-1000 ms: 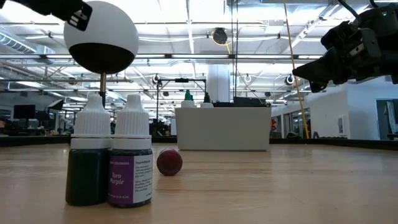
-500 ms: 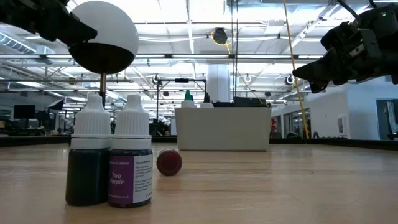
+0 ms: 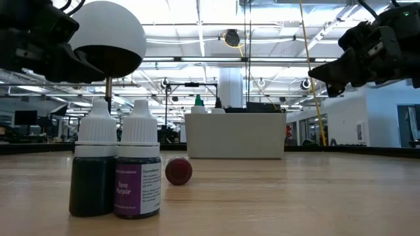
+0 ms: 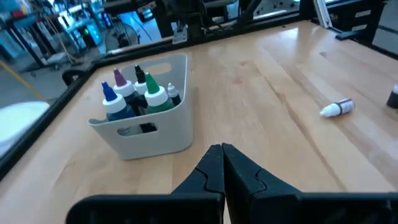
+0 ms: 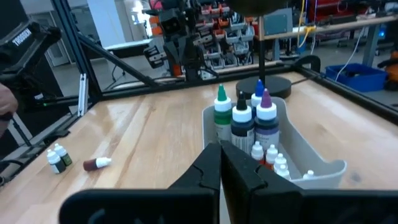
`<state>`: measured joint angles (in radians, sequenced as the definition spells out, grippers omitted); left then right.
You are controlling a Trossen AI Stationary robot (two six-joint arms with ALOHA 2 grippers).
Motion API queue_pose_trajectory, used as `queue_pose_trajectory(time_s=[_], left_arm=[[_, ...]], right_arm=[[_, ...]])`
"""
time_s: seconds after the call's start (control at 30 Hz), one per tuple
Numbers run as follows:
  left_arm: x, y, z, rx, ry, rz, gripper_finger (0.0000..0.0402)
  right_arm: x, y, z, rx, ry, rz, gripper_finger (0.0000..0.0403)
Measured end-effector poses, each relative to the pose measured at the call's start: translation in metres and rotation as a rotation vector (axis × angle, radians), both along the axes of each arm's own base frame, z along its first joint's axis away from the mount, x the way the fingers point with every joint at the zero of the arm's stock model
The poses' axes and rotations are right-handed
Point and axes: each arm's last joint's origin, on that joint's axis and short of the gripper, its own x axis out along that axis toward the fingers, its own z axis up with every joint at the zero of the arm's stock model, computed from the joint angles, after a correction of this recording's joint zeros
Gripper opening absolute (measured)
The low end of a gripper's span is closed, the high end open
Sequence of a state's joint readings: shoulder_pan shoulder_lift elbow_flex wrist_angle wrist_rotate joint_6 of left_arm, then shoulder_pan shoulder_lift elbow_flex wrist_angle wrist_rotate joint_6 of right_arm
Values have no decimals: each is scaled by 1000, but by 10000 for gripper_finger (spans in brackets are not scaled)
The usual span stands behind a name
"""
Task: Pick & Place food coloring
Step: Put the small blue food coloring bottle into the gray bin
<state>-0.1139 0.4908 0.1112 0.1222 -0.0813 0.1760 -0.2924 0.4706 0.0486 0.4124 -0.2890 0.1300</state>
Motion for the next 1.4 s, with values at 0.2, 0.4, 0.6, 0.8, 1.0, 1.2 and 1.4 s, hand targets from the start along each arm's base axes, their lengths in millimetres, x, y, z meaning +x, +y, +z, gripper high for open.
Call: queue_pose_trajectory(time_s=[0.2, 0.4, 0.6, 0.8, 1.0, 1.2, 1.4], left_arm=[[-1, 0, -9, 49, -4, -15, 1], [-3, -1, -16, 17, 24, -39, 1], [-6, 0, -27, 22, 58, -38, 1], [-5, 0, -26, 50, 42, -50, 4], [-4, -1, -23, 93, 1, -62, 7], [-4, 0, -20, 92, -25, -52, 4], [-4, 0, -20, 69, -28, -45, 30]], right_arm=[[0, 0, 0, -58, 3, 2, 0], [0, 0, -1, -53, 9, 0, 0], [0, 0, -1, -44, 14, 0, 0], [0, 0, -1, -59, 15, 0, 0], [0, 0, -3, -57, 33, 1, 0], [0, 0, -3, -56, 27, 0, 0], [1, 3, 8, -64, -81, 24, 0]])
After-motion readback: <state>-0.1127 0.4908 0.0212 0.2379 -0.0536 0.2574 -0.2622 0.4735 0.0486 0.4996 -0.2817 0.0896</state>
